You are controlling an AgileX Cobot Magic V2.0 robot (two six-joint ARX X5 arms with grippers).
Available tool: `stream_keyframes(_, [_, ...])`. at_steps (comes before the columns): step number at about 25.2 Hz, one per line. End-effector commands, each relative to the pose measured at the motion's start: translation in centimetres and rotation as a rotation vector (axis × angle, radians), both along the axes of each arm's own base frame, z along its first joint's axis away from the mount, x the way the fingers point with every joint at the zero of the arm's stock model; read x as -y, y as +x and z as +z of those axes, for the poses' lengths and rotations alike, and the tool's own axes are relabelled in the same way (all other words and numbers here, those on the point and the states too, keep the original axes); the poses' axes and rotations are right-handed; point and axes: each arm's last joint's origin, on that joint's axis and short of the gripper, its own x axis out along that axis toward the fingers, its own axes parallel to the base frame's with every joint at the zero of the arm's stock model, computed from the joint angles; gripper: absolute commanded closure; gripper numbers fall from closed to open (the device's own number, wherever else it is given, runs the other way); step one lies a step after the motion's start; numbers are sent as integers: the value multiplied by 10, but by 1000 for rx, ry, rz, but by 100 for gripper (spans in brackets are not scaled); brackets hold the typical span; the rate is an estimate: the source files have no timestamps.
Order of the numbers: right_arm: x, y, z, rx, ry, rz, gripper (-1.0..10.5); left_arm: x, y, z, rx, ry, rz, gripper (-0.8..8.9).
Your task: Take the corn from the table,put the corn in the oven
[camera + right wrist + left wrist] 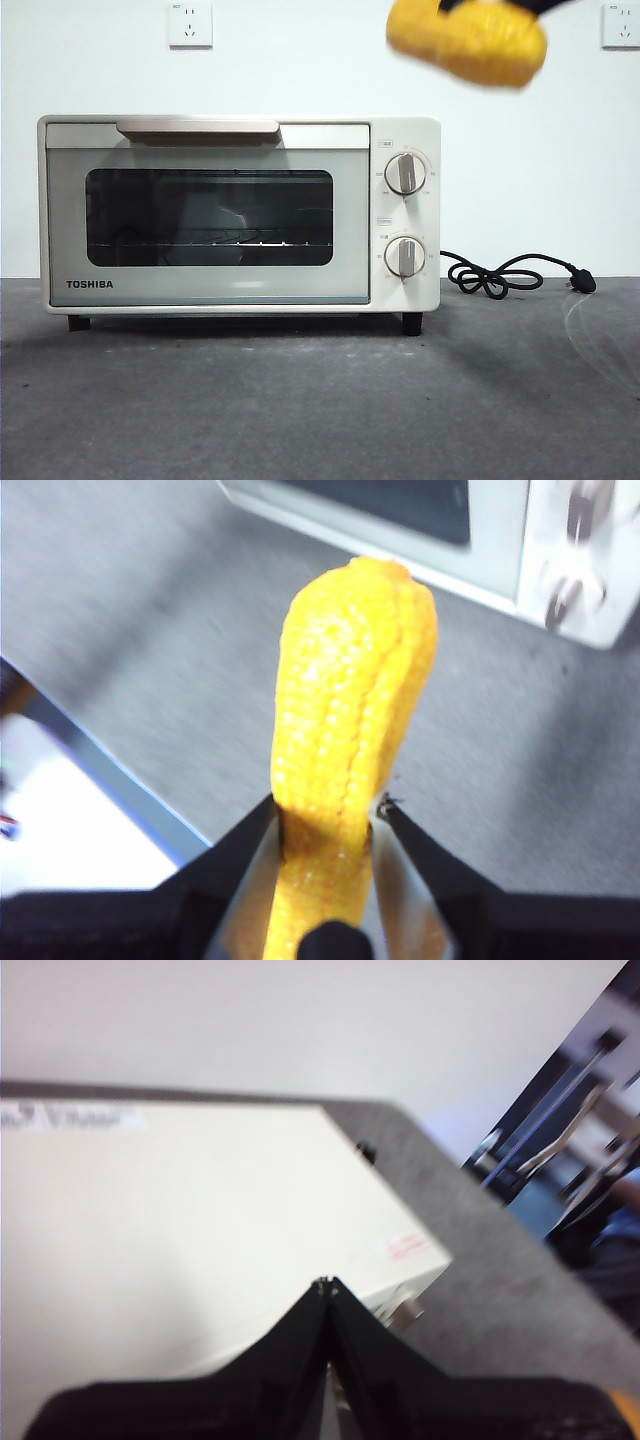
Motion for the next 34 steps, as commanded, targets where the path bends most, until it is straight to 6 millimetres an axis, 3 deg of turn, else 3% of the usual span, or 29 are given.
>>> stream_keyframes(1, [7, -8, 10, 29, 53, -8, 962, 11, 3, -8, 10, 105, 7, 819])
stream_keyframes(13, [25, -27, 36, 110, 133, -7, 962, 45, 11, -33, -24, 333, 80, 819])
stream_keyframes(26, [32, -35, 61, 157, 160, 2, 962, 55, 29, -59, -98, 432, 89, 819])
stream_keyframes(34, [35, -37, 70, 176, 167, 8, 961, 56, 27, -69, -177, 477, 66, 819])
